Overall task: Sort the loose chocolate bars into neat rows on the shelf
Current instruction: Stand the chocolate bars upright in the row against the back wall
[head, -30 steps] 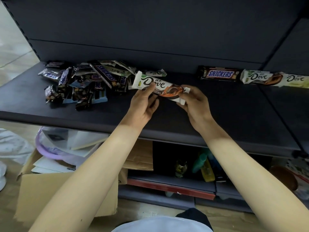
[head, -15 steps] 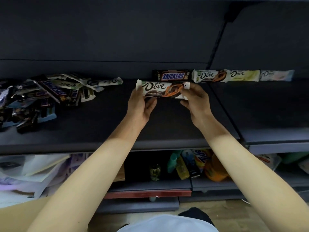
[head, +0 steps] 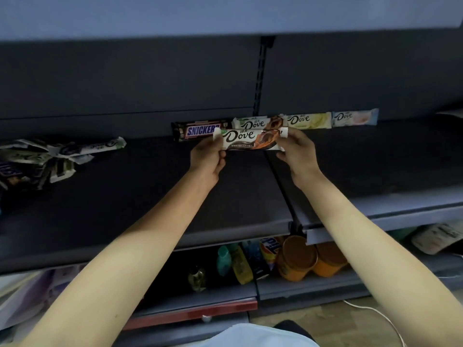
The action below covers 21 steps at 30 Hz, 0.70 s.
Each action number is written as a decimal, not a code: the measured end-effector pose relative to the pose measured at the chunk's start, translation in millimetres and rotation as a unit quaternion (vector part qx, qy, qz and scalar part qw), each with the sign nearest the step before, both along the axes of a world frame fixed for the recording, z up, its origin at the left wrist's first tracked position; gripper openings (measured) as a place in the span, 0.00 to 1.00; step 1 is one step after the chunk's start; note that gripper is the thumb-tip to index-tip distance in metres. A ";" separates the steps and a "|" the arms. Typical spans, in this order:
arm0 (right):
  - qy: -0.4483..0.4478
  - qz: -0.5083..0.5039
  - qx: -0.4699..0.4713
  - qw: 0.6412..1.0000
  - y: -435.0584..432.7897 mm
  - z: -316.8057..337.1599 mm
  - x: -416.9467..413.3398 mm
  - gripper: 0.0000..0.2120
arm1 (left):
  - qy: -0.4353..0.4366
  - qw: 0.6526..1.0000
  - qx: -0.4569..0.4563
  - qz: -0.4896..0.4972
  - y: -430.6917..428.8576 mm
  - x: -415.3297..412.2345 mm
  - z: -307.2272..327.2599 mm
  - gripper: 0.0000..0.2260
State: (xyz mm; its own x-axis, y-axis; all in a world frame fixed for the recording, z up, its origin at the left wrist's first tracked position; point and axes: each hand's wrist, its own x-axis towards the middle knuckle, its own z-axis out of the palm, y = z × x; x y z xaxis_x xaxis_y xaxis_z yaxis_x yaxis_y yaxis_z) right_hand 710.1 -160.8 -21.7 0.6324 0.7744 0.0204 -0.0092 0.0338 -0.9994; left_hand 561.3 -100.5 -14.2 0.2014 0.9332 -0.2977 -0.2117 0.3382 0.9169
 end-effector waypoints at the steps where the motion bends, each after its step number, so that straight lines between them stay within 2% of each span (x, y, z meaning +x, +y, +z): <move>1: -0.013 -0.004 -0.004 1.000 1.7 -0.8 7.8 0.06 | 0.009 1.000 0.010 -0.002 0.8 6.0 -0.7 0.05; 3: -0.034 -0.010 -0.018 0.999 7.3 -3.1 23.6 0.06 | 0.015 1.000 0.023 -0.006 3.2 16.7 -2.8 0.05; 6: -0.043 -0.008 -0.036 0.998 17.7 -5.3 44.2 0.15 | 0.020 0.999 0.035 0.001 8.9 32.3 -4.9 0.05; 15: -0.130 0.009 -0.080 0.988 49.1 -13.9 77.4 0.20 | 0.090 0.991 0.096 0.034 30.2 70.5 -24.3 0.08; 21: -0.158 0.014 -0.066 0.985 62.5 -21.4 83.9 0.13 | 0.146 0.979 0.135 0.035 38.7 76.7 -35.5 0.10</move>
